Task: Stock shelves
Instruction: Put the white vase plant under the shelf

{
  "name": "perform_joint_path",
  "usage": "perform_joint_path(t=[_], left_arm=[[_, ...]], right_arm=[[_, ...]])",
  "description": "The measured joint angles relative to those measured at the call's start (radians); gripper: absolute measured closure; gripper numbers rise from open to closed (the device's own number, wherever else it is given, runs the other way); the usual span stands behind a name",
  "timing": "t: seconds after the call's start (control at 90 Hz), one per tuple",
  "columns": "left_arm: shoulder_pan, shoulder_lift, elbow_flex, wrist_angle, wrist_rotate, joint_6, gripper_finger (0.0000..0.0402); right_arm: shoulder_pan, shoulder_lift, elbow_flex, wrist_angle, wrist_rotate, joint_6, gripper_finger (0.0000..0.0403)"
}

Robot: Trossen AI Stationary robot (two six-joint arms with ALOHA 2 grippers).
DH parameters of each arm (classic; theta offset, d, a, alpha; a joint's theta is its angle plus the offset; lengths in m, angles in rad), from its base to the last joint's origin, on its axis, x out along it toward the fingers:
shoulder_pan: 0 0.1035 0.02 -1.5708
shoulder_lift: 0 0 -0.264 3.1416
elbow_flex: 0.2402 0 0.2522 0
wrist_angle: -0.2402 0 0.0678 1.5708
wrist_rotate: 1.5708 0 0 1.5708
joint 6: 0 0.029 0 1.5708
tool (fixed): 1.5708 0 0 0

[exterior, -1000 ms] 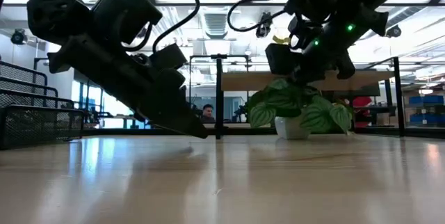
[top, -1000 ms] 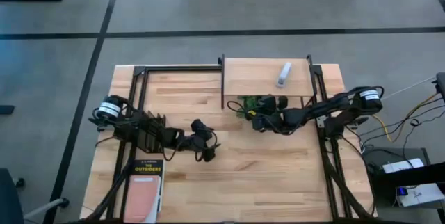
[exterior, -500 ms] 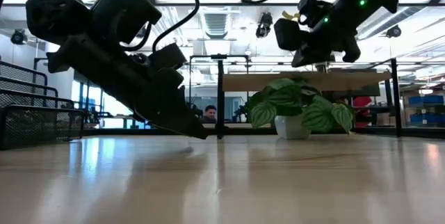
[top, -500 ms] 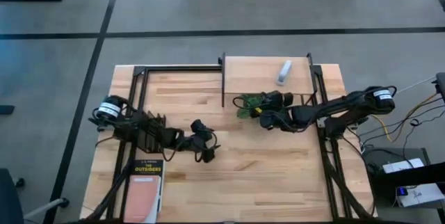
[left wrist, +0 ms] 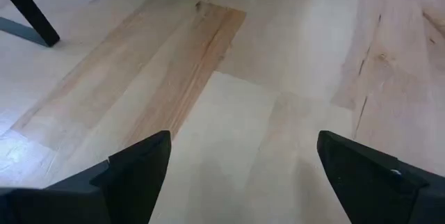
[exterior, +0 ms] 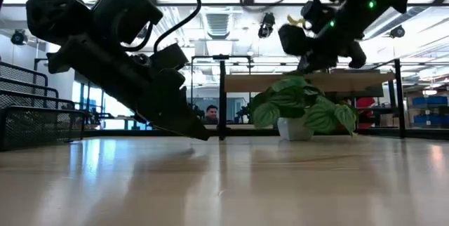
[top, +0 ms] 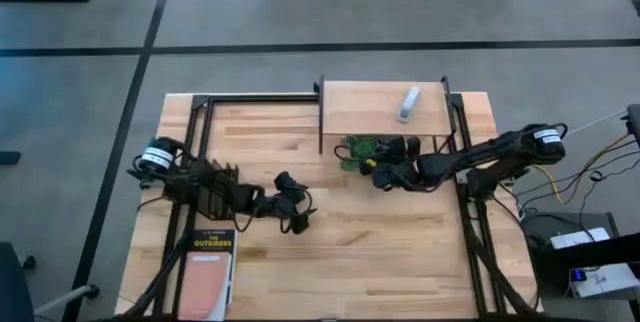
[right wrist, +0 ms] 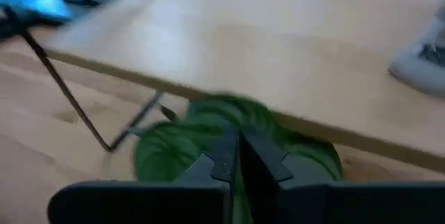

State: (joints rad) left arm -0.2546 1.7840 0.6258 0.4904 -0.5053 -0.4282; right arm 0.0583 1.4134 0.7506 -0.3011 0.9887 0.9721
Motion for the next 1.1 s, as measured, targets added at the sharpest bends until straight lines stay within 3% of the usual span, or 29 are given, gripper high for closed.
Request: perform_joint_path(t=[0.6,1.1], left_arm=[[0.0,0.0,0.0,0.003,0.0,0.0,0.0054],[0.0,0.0,0.0,0.0,0.0,0.0,0.0054]], right_arm=[[-0.05,0.101,0.0,-0.017,0.007,0.023,0.0401],[-0.013,0.026,0.0,-0.015,0.006,-0.004,0.04]])
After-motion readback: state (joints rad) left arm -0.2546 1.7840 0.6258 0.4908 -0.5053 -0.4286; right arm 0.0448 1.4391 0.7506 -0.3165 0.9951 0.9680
